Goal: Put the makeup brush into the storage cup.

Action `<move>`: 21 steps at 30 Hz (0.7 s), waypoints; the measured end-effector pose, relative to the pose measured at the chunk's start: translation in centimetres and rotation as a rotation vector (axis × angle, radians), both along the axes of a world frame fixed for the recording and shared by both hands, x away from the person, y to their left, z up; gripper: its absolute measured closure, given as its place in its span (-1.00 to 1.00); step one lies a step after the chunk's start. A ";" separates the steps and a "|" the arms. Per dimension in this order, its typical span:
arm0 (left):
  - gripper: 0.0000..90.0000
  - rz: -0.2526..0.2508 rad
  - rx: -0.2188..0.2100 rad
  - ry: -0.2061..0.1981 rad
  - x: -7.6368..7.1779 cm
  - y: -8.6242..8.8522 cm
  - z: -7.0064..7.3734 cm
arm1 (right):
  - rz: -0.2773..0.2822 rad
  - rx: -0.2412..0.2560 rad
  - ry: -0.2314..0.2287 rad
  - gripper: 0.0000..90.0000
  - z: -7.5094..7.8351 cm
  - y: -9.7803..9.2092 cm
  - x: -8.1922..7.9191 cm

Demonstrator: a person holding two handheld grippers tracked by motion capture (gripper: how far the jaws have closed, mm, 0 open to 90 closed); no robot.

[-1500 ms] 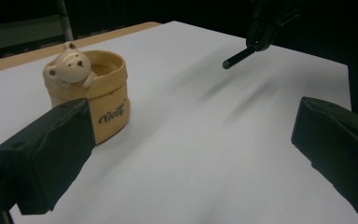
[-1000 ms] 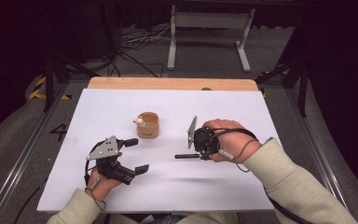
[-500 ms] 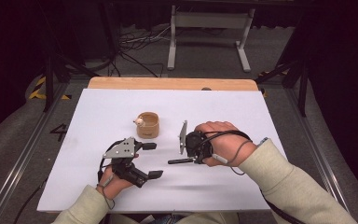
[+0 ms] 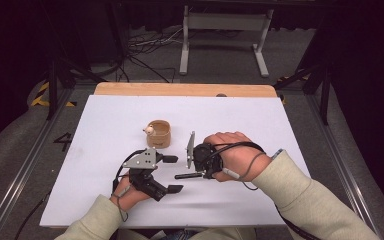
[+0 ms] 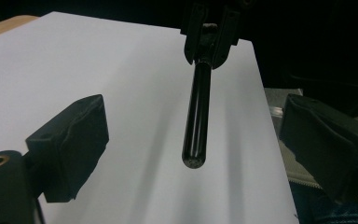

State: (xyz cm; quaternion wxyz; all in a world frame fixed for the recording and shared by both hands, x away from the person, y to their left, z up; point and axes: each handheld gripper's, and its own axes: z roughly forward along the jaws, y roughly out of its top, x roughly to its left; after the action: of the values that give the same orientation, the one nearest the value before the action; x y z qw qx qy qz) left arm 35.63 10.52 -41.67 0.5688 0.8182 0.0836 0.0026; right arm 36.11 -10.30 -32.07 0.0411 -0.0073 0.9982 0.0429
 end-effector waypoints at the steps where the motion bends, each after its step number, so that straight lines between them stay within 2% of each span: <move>1: -0.74 -0.010 0.010 0.005 0.1 -0.1 0.0 | 0.000 0.000 0.000 0.71 0.0 0.0 0.0; 2: -0.64 -0.020 0.012 0.014 0.1 -0.2 -0.1 | -0.010 0.002 0.013 0.71 0.1 0.2 -0.1; 4: -0.56 -0.043 0.040 0.015 0.2 -0.4 -0.2 | -0.016 0.000 0.018 0.71 0.1 0.3 -0.1; 8: -0.42 -0.062 0.063 0.012 0.4 -0.8 -0.4 | -0.024 -0.004 0.028 0.71 0.1 0.5 -0.2; 11: -0.34 -0.069 0.070 0.012 0.5 -0.9 -0.4 | -0.029 -0.004 0.032 0.71 0.0 0.5 -0.2; 12: -0.25 -0.075 0.078 0.008 0.5 -1.0 -0.4 | -0.036 -0.006 0.035 0.71 0.0 0.6 -0.2; 18: 0.05 -0.096 0.099 0.013 0.5 -1.3 -0.5 | -0.052 -0.012 0.048 0.71 -0.1 0.7 -0.4; 20: 0.10 -0.101 0.106 0.016 0.5 -1.3 -0.6 | -0.054 -0.012 0.049 0.71 -0.1 0.7 -0.4; 21: 0.21 -0.104 0.111 0.020 0.5 -1.3 -0.7 | -0.055 -0.016 0.050 0.71 -0.1 0.8 -0.3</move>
State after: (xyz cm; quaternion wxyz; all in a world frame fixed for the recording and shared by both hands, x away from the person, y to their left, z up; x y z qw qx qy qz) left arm 36.17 9.22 -42.32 0.5212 0.8516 0.0464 -0.0305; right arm 35.77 -9.50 -32.22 0.0171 0.0207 0.9991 0.0338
